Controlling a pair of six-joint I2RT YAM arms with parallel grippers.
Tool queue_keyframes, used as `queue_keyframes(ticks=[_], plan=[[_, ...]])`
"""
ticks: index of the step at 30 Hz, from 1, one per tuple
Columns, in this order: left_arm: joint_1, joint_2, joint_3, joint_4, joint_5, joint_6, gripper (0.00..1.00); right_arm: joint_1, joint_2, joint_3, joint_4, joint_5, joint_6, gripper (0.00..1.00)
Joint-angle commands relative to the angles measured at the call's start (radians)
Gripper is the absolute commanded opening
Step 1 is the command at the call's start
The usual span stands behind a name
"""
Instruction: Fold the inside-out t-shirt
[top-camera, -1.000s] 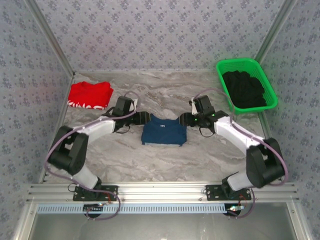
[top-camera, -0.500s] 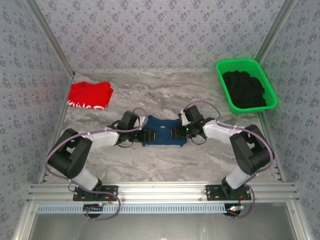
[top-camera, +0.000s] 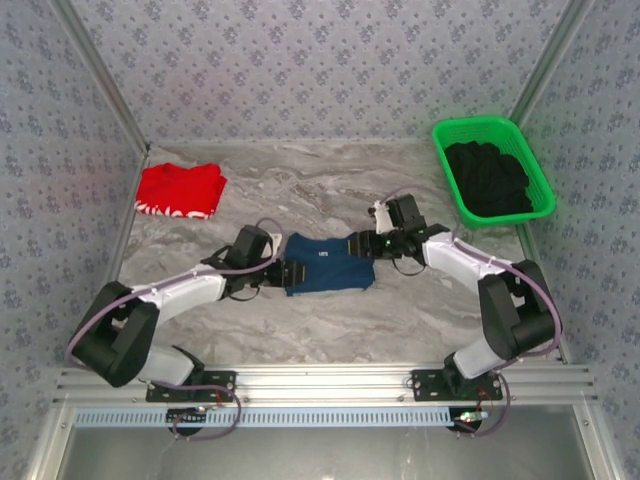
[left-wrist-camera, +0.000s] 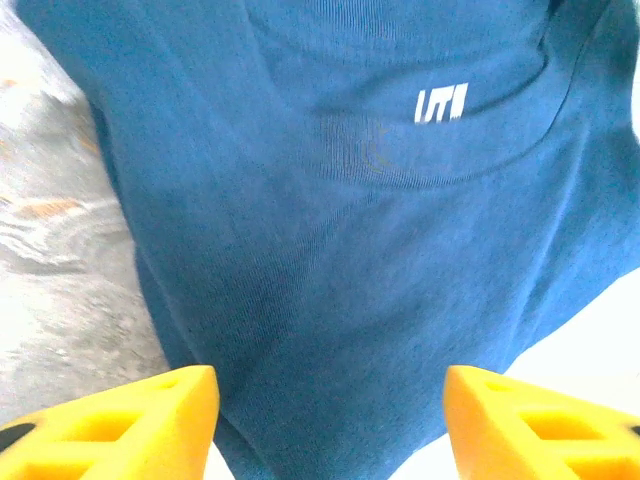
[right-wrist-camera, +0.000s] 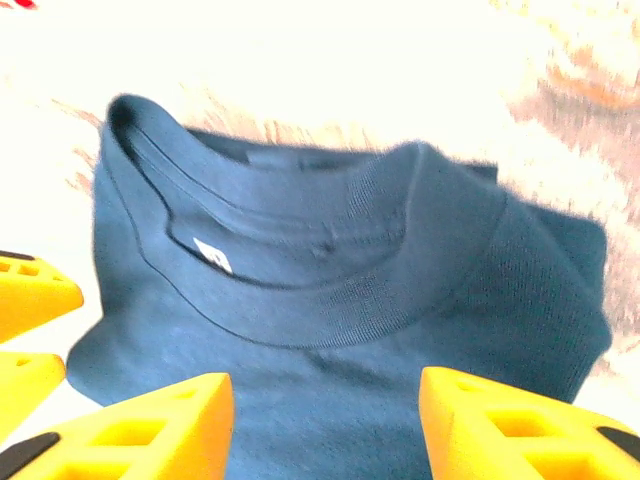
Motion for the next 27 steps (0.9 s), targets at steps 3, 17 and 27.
queue_keyframes(ticks=[3, 17, 27], plan=[[0.058, 0.048, 0.058, -0.053, -0.016, -0.060, 0.70, -0.030, 0.146, 0.070, 0.070, 0.004, 0.053, 0.51], [0.088, 0.286, 0.156, 0.014, 0.181, -0.099, 0.77, 0.018, 0.088, 0.003, 0.016, 0.035, 0.033, 0.50], [0.039, 0.365, 0.136, 0.139, 0.216, -0.154, 0.67, 0.070, 0.138, -0.088, 0.130, 0.038, 0.117, 0.47]])
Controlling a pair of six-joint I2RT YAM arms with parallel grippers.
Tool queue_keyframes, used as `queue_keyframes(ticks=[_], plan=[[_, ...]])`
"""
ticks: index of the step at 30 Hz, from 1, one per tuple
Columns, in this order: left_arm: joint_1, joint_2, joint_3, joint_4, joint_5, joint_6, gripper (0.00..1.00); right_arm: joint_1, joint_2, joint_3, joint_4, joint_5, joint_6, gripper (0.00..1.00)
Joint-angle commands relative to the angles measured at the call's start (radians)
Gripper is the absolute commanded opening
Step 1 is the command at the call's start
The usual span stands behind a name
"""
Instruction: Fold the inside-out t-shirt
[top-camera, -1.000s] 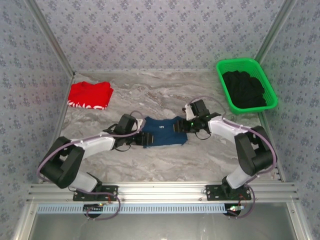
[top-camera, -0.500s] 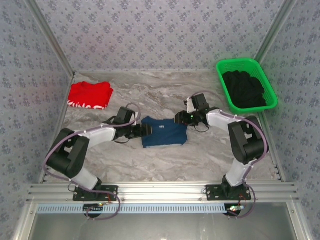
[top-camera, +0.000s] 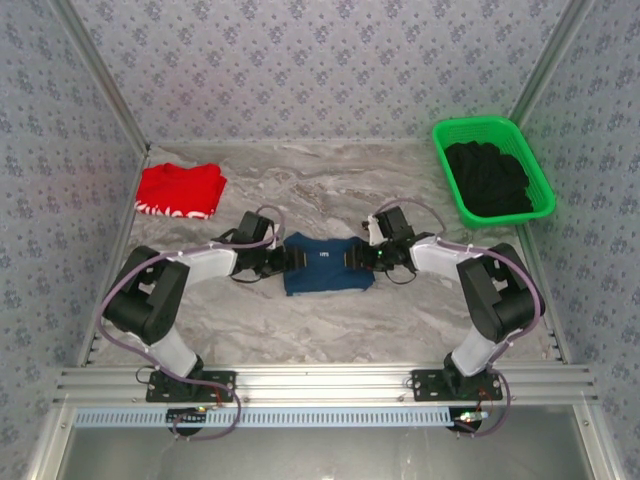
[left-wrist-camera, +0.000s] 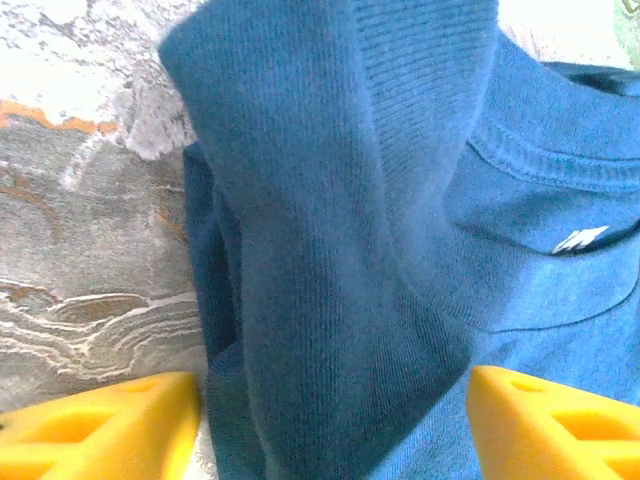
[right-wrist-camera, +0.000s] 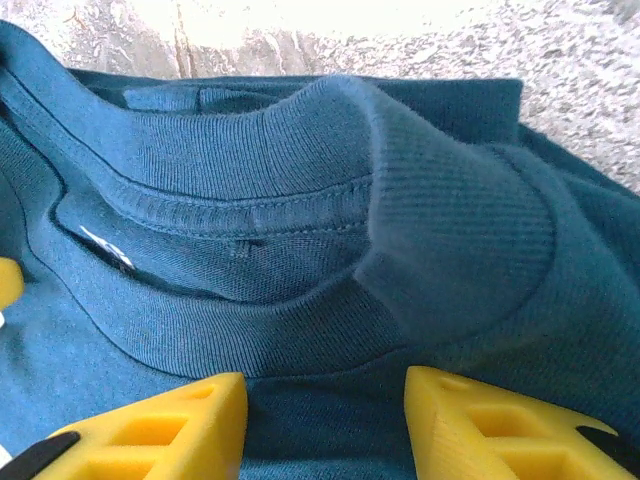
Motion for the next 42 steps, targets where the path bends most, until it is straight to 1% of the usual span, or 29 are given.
queue_keyframes(ticks=[1, 5, 8, 13, 19, 23, 24, 25, 29, 31, 34, 38, 42], plan=[[-0.059, 0.085, -0.008, 0.154, 0.089, -0.028, 0.64, 0.021, 0.012, -0.026, 0.032, 0.015, 0.044, 0.46], [-0.074, 0.080, 0.005, 0.169, 0.088, -0.026, 0.56, 0.028, -0.002, -0.031, 0.024, 0.019, 0.047, 0.46], [-0.080, 0.092, 0.020, 0.173, 0.094, -0.024, 0.54, 0.028, -0.009, -0.028, 0.018, 0.020, 0.044, 0.46], [-0.082, 0.110, 0.023, 0.210, 0.109, -0.028, 0.46, 0.028, -0.007, -0.024, 0.023, 0.022, 0.045, 0.46], [-0.083, 0.112, 0.036, 0.257, 0.124, -0.030, 0.24, 0.030, -0.008, -0.019, 0.014, 0.022, 0.047, 0.46], [-0.075, 0.109, 0.050, 0.254, 0.116, -0.009, 0.03, 0.027, -0.019, 0.000, -0.017, 0.018, 0.040, 0.46], [-0.068, 0.101, 0.050, 0.246, 0.110, 0.000, 0.00, 0.028, -0.028, 0.006, -0.029, 0.024, 0.032, 0.46], [-0.060, 0.088, 0.049, 0.232, 0.100, 0.014, 0.00, 0.024, -0.039, 0.013, -0.045, 0.030, 0.024, 0.46], [-0.013, 0.002, 0.067, 0.105, 0.059, 0.126, 0.00, -0.005, -0.109, 0.048, -0.128, 0.059, -0.026, 0.49], [0.017, -0.048, 0.095, 0.006, 0.038, 0.217, 0.00, -0.028, -0.162, 0.061, -0.155, 0.064, -0.051, 0.52], [0.065, -0.081, 0.174, -0.170, 0.002, 0.364, 0.00, -0.042, -0.220, 0.083, -0.172, 0.081, -0.081, 0.53], [0.144, -0.069, 0.290, -0.342, -0.051, 0.510, 0.00, -0.057, -0.257, 0.093, -0.154, 0.093, -0.099, 0.54], [0.231, -0.008, 0.456, -0.516, -0.142, 0.647, 0.00, -0.069, -0.274, 0.079, -0.113, 0.059, -0.085, 0.54]])
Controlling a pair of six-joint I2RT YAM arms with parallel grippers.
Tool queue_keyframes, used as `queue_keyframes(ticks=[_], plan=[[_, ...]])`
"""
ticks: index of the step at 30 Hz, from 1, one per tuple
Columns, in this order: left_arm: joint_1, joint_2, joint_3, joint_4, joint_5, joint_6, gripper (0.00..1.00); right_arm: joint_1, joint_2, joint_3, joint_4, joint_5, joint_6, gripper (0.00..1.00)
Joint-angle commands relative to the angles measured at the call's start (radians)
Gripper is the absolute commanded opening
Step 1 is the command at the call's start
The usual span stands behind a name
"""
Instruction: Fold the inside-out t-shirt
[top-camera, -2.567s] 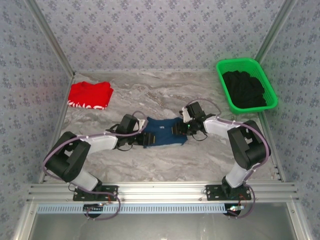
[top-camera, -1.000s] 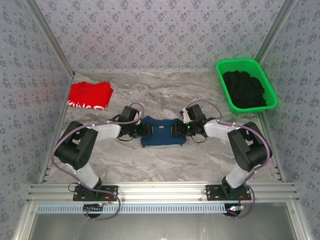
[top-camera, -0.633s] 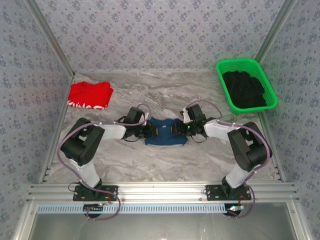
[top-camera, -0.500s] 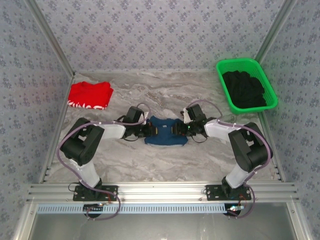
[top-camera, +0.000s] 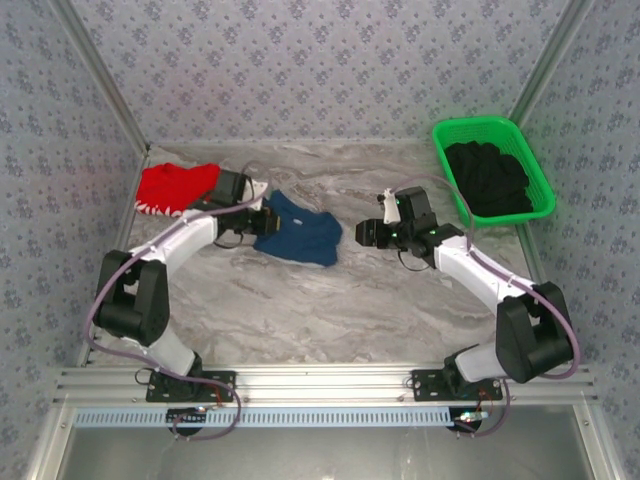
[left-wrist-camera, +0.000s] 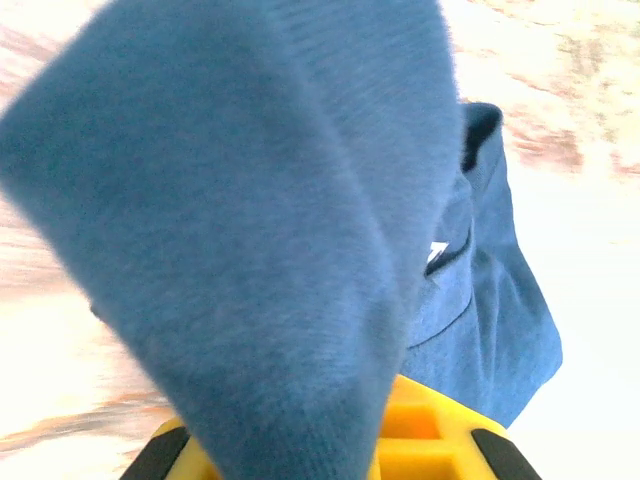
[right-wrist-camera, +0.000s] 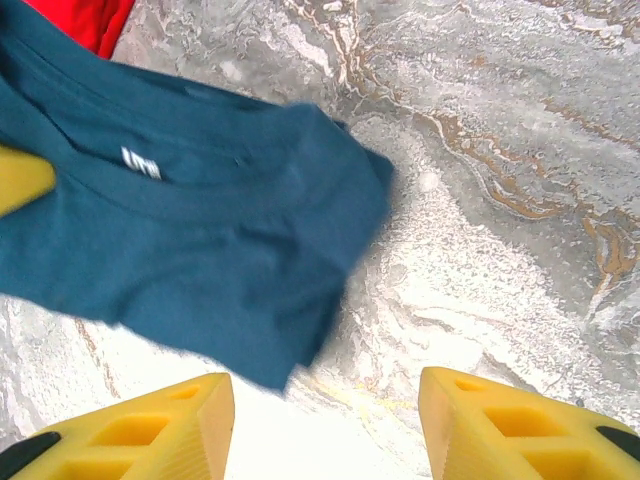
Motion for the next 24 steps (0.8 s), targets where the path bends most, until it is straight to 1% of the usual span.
queue_keyframes(ticks=[1, 6, 9, 14, 16, 20, 24], plan=[[0.067, 0.041, 0.132, -0.201, -0.104, 0.189, 0.00, -0.010, -0.014, -0.002, 0.019, -0.033, -0.013, 0.54], [0.155, 0.101, 0.289, -0.271, -0.185, 0.351, 0.00, -0.007, -0.014, -0.035, 0.075, -0.098, 0.001, 0.54], [0.200, 0.164, 0.403, -0.355, -0.230, 0.465, 0.00, -0.007, -0.004, -0.059, 0.119, -0.136, 0.013, 0.54], [0.303, 0.275, 0.618, -0.497, -0.219, 0.569, 0.00, -0.010, 0.032, -0.060, 0.109, -0.163, 0.017, 0.54], [0.345, 0.312, 0.688, -0.537, -0.190, 0.601, 0.00, -0.010, 0.040, -0.064, 0.119, -0.164, 0.016, 0.54], [0.423, 0.376, 0.785, -0.576, -0.130, 0.614, 0.00, -0.010, 0.063, -0.058, 0.117, -0.153, 0.009, 0.54], [0.486, 0.429, 0.887, -0.571, -0.057, 0.622, 0.00, -0.011, 0.097, -0.040, 0.109, -0.150, 0.005, 0.54]])
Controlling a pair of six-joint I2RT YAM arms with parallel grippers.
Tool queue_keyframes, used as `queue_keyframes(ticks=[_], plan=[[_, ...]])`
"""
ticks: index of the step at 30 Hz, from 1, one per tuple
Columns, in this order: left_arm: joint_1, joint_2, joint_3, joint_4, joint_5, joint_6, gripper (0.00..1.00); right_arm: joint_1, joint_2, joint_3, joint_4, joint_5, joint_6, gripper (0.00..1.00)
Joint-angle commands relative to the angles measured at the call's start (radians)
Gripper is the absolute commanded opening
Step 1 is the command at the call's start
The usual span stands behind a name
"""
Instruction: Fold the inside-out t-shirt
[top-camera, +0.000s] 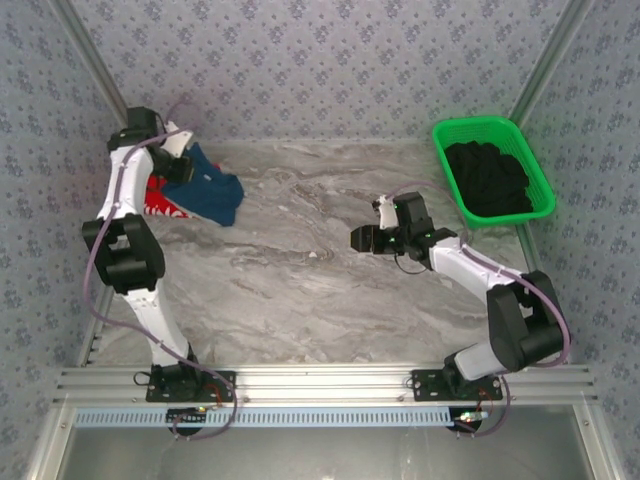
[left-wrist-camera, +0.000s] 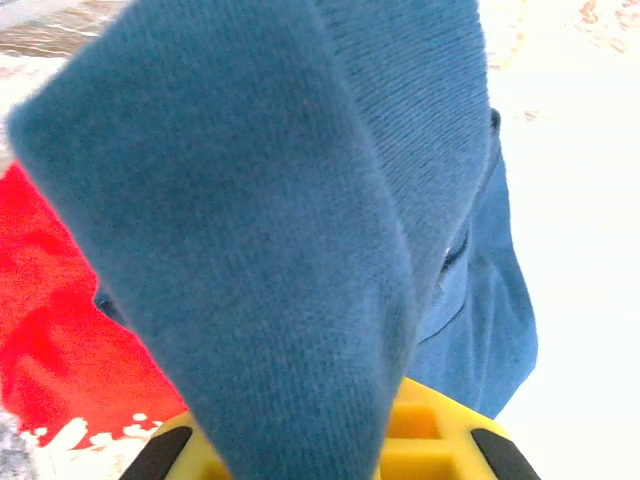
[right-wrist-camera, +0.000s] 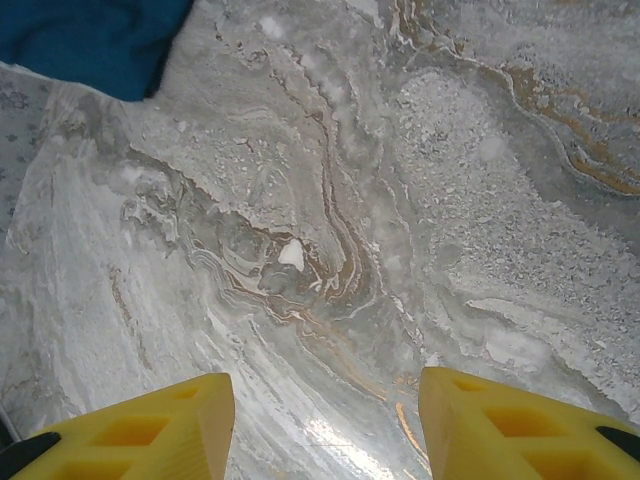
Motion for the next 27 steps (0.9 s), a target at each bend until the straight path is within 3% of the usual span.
queue_keyframes(ticks=[1, 7, 15, 27], plan=[[0.042, 0.048, 0.101, -0.040, 0.100, 0.041, 0.00, -0.003, 0.034, 0.016, -0.002, -0.010, -0.003, 0.54], [0.105, 0.198, 0.283, -0.094, 0.111, 0.033, 0.00, 0.000, 0.071, 0.028, -0.018, 0.005, -0.010, 0.54], [0.159, 0.333, 0.405, -0.095, 0.119, -0.011, 0.00, 0.011, 0.119, 0.066, -0.042, 0.018, -0.012, 0.53], [0.191, 0.417, 0.407, -0.027, 0.026, -0.081, 0.00, 0.028, 0.135, 0.090, -0.069, 0.039, -0.018, 0.53]])
